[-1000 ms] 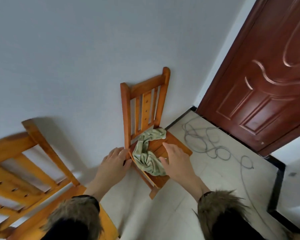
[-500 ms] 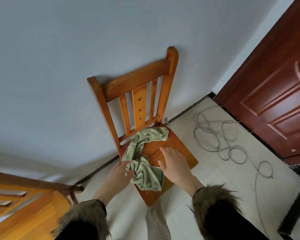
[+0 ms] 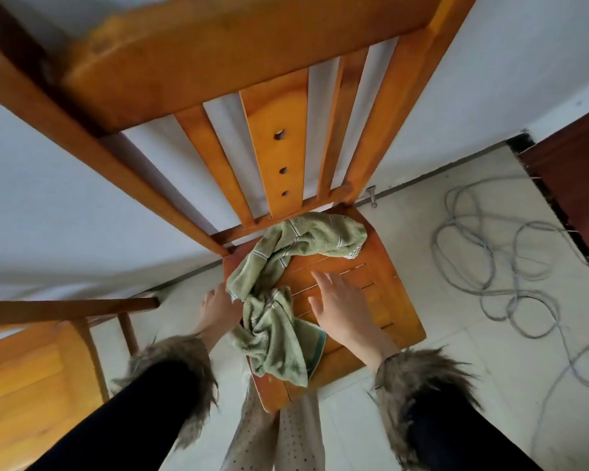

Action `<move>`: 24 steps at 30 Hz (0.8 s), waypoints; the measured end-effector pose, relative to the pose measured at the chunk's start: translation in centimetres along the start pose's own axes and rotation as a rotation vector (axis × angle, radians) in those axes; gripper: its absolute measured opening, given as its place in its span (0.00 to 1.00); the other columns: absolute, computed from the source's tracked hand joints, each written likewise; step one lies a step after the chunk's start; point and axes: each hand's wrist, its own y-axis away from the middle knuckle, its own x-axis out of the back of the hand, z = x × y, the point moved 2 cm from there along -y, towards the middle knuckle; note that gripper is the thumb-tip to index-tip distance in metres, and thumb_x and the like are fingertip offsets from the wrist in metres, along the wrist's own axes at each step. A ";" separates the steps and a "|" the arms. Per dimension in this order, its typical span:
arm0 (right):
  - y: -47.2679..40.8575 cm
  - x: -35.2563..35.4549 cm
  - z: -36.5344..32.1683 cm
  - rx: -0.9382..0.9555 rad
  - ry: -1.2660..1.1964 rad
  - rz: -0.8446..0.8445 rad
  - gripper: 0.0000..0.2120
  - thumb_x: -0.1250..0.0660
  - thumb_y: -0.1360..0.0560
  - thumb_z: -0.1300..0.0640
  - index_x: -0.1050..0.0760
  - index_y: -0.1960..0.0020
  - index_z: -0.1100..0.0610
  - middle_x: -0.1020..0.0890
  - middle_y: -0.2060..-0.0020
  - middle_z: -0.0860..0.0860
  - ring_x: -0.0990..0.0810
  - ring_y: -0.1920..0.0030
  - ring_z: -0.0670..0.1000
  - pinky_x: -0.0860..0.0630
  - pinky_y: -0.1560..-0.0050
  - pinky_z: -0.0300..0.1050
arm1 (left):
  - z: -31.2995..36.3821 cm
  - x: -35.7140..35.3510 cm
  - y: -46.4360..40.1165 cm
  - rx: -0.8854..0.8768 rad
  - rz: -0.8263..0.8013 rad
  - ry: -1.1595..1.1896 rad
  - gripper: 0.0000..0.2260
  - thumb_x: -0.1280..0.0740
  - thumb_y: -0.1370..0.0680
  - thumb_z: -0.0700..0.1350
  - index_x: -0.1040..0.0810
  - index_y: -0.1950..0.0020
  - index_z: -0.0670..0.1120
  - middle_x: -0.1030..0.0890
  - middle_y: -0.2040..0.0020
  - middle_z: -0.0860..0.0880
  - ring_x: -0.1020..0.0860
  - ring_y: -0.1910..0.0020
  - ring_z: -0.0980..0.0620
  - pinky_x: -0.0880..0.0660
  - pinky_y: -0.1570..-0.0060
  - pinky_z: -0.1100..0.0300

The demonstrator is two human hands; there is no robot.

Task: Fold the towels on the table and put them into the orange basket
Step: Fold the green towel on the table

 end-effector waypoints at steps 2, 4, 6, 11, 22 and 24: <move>-1.5 -1.5 0.3 0.026 0.011 -0.018 0.24 0.45 0.20 0.50 0.44 0.26 0.53 0.32 0.33 0.52 0.32 0.33 0.53 0.32 0.35 0.52 | -0.4 -1.1 -2.0 0.039 0.000 0.019 0.24 0.41 0.21 0.42 0.43 0.27 0.39 0.35 0.31 0.36 0.36 0.32 0.37 0.37 0.35 0.48; -2.8 -2.9 0.5 0.060 0.021 -0.026 0.23 0.45 0.20 0.50 0.43 0.27 0.53 0.31 0.34 0.52 0.31 0.34 0.54 0.32 0.35 0.52 | -0.7 -2.0 -3.6 0.063 0.001 0.067 0.23 0.41 0.20 0.43 0.42 0.28 0.37 0.33 0.33 0.36 0.32 0.36 0.38 0.32 0.40 0.50; -3.9 -4.0 0.6 0.080 0.019 -0.042 0.23 0.45 0.20 0.50 0.43 0.28 0.53 0.31 0.34 0.52 0.32 0.34 0.54 0.32 0.35 0.53 | -1.1 -2.8 -4.8 0.103 0.006 0.180 0.21 0.40 0.21 0.43 0.38 0.30 0.36 0.27 0.41 0.39 0.24 0.51 0.42 0.25 0.57 0.59; -5.2 -4.7 0.0 0.136 0.026 -0.020 0.22 0.44 0.20 0.52 0.42 0.28 0.54 0.31 0.33 0.52 0.32 0.34 0.54 0.32 0.35 0.52 | -2.1 -3.0 -4.8 0.106 0.143 0.301 0.10 0.38 0.24 0.39 0.23 0.45 0.40 0.20 0.49 0.39 0.22 0.51 0.40 0.24 0.53 0.53; -5.0 0.6 -5.3 0.415 0.144 0.011 0.16 0.40 0.22 0.56 0.29 0.35 0.53 0.36 0.28 0.51 0.44 0.26 0.54 0.44 0.29 0.57 | 2.9 5.0 5.7 -0.860 0.220 0.013 0.08 0.38 0.22 0.36 0.20 0.48 0.39 0.22 0.52 0.44 0.26 0.59 0.54 0.36 0.58 0.75; -4.0 1.8 -5.4 0.409 0.084 0.108 0.11 0.38 0.22 0.53 0.23 0.46 0.58 0.23 0.41 0.54 0.32 0.33 0.55 0.39 0.32 0.53 | 3.1 6.4 6.5 -0.863 0.248 0.043 0.07 0.39 0.22 0.35 0.21 0.49 0.38 0.22 0.53 0.43 0.26 0.60 0.51 0.35 0.60 0.74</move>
